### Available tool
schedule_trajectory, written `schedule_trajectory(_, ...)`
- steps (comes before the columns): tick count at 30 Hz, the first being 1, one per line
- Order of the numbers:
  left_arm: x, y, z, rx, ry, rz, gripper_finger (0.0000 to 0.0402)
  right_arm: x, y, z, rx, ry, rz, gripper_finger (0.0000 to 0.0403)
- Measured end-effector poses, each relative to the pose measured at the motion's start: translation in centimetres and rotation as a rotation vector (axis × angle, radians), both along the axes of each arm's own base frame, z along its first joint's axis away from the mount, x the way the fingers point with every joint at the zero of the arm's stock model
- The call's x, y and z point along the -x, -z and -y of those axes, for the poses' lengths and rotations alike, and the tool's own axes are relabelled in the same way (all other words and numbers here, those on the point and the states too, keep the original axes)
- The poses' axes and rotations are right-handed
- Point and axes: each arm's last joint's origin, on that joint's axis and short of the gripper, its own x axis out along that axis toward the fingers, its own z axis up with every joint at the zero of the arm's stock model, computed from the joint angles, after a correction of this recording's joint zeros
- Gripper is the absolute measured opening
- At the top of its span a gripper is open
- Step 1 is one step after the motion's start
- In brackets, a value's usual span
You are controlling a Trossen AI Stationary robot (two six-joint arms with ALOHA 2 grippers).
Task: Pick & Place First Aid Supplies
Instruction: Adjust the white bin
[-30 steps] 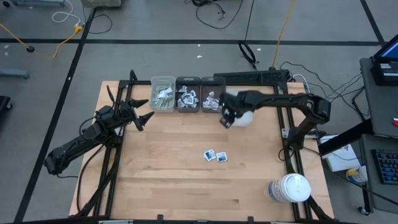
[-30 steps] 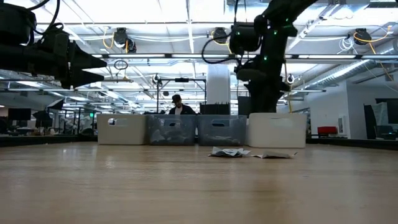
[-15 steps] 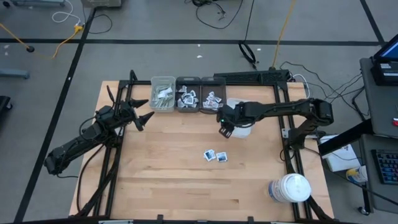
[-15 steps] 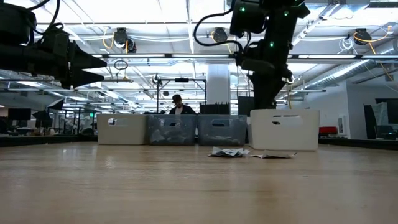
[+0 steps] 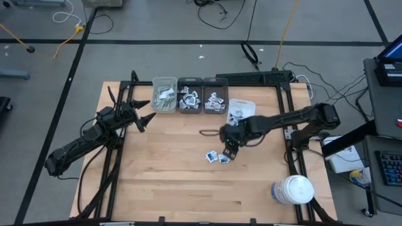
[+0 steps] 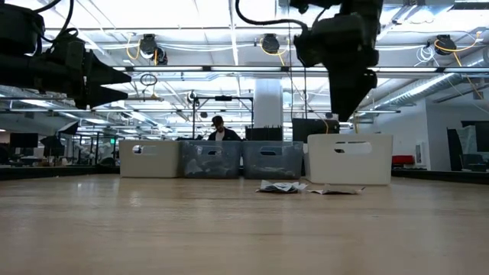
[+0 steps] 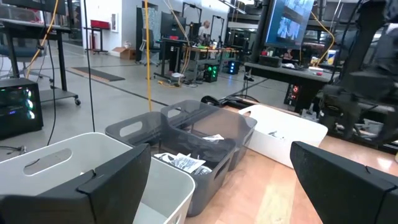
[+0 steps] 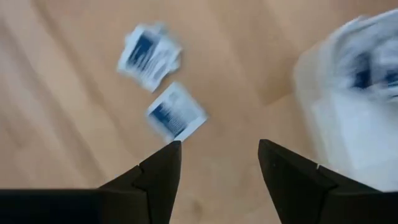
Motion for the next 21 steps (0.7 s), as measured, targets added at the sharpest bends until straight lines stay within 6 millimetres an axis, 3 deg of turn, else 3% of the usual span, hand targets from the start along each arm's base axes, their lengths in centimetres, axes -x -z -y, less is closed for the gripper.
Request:
schedule_trajectory(5, 0.0, 0.0, 0.0, 0.000, 0.000, 0.000, 0.0392, 0.4, 0.5, -1.9, -0.018, -0.069, -0.013, 0.0188)
schedule_trajectory(9, 0.0, 0.0, 0.0, 0.000, 0.000, 0.000, 0.0392, 1.4, 2.6, -1.8, -0.007, -0.085, -0.091, 0.0147)
schedule_trajectory(15, 0.0, 0.0, 0.0, 0.000, 0.000, 0.000, 0.0392, 2.9, 5.3, 0.0, 0.049, -0.156, -0.187, 0.0102)
schedule_trajectory(21, 0.0, 0.0, 0.0, 0.000, 0.000, 0.000, 0.0392, 3.7, 6.3, 3.1, 0.092, -0.185, -0.243, 0.0077)
